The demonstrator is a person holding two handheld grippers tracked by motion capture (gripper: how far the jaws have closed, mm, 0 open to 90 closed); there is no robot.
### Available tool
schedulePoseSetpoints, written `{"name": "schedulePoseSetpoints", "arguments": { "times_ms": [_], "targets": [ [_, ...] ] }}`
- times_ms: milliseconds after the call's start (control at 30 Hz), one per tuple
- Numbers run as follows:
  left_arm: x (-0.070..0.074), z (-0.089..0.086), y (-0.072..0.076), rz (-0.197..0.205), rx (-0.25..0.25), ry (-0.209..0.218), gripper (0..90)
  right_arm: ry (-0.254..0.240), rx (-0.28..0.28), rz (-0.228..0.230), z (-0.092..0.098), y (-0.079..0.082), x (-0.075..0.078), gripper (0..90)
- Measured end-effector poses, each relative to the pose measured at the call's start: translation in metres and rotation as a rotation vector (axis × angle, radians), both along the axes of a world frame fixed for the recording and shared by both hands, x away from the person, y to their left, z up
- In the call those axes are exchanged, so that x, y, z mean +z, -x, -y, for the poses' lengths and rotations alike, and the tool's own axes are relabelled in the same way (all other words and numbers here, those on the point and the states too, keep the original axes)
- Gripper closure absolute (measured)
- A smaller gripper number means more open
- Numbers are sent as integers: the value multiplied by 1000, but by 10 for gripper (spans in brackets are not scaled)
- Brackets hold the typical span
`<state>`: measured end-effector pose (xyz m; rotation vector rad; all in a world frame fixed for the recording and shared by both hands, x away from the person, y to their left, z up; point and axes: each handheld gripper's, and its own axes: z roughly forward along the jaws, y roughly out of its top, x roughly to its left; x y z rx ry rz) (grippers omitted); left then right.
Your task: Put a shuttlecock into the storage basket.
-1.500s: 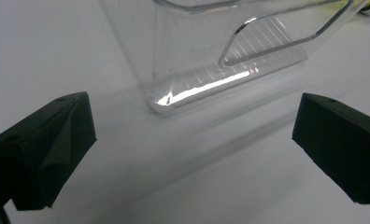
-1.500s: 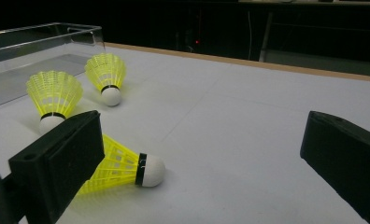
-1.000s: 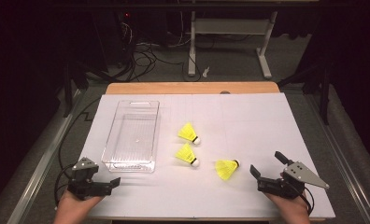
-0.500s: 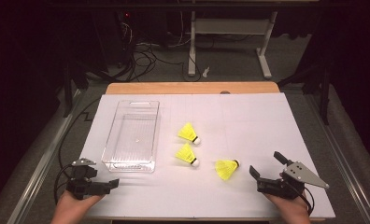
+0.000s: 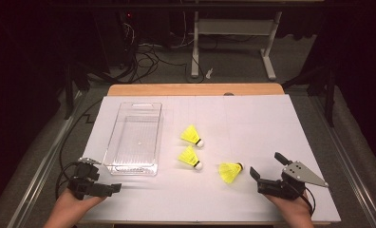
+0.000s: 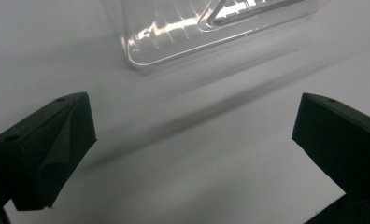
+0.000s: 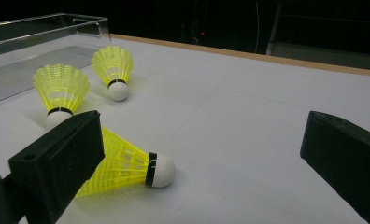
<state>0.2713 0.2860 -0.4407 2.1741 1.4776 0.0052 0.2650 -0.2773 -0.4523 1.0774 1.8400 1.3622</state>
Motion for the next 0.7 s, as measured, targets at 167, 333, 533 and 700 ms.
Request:
{"name": "schedulePoseSetpoints", "arguments": {
  "times_ms": [167,333,533,700],
  "targets": [
    [0,2,0,-44,-18,-6,7,5,12,11,1,3,-4,4],
    [1,7,-1,-81,-44,-41,7,13,22,17,0,5,-5,4],
    [2,13,-3,-107,-75,-80,8,31,31,30,-2,7,-4,4],
    [0,16,-4,-156,-98,-119,7,36,39,32,-4,9,-4,4]
  ]
}}
